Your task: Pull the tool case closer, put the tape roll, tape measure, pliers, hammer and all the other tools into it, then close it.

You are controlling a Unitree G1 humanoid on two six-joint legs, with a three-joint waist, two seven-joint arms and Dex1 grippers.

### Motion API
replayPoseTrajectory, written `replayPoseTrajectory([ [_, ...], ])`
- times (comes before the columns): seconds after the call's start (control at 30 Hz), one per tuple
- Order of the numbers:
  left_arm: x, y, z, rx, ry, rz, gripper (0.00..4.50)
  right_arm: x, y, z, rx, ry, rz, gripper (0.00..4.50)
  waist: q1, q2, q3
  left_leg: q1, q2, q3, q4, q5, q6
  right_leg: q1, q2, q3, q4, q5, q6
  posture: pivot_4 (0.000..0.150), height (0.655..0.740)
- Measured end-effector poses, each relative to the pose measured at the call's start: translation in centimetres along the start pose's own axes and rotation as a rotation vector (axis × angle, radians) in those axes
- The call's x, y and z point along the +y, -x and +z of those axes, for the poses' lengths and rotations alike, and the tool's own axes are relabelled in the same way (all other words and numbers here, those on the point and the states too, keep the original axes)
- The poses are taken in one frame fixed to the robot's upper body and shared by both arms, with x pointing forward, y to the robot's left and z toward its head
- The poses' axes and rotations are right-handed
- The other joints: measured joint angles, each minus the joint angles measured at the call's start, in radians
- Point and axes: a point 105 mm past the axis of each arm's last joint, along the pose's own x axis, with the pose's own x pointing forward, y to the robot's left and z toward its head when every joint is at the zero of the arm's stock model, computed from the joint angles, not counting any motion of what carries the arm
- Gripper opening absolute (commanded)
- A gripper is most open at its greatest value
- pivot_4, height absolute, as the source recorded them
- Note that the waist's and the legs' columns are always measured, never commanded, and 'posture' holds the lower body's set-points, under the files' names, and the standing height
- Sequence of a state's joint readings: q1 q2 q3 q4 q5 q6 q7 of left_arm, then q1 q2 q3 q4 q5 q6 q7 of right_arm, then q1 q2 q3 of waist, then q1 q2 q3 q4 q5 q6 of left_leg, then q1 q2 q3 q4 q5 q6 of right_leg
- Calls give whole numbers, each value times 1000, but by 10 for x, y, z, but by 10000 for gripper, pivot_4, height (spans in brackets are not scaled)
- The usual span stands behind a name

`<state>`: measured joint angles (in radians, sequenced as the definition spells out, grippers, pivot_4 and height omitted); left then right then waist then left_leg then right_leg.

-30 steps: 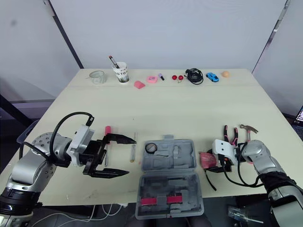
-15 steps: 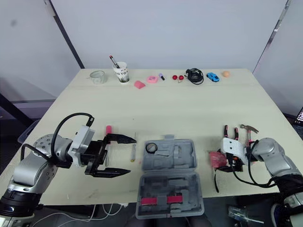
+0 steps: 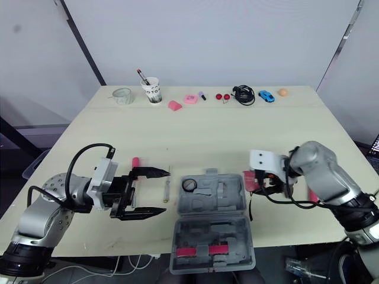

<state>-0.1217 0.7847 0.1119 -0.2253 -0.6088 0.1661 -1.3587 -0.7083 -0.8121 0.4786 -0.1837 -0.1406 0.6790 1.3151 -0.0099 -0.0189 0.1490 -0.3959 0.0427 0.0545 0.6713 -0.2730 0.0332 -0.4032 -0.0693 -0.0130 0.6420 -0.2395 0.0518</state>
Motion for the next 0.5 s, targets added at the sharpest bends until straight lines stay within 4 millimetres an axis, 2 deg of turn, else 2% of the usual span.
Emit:
replayPoseTrajectory([
  [0.3, 4, 8, 0, 22, -4, 56, 45000, -6, -33, 21, 88, 35, 21, 30880, -3, 0, 0, -1, 0, -1, 0, 0, 0, 0, 0, -1, 0, 0, 0, 1500, 7400],
  [0.37, 4, 10, -1, 33, -11, 65, 45000, -9, -48, 19, 134, 28, 8, 30880, -3, 0, 0, 0, 0, -1, 0, 0, 0, 0, 0, -1, 1, 0, 0, 1500, 7400],
  [0.5, 4, 11, -3, 42, -5, 72, 45000, -6, -61, 16, 168, 28, 15, 30880, 0, 0, 0, -1, -1, 0, 0, 0, 0, -1, 0, -1, 0, 0, 0, 1500, 7400],
])
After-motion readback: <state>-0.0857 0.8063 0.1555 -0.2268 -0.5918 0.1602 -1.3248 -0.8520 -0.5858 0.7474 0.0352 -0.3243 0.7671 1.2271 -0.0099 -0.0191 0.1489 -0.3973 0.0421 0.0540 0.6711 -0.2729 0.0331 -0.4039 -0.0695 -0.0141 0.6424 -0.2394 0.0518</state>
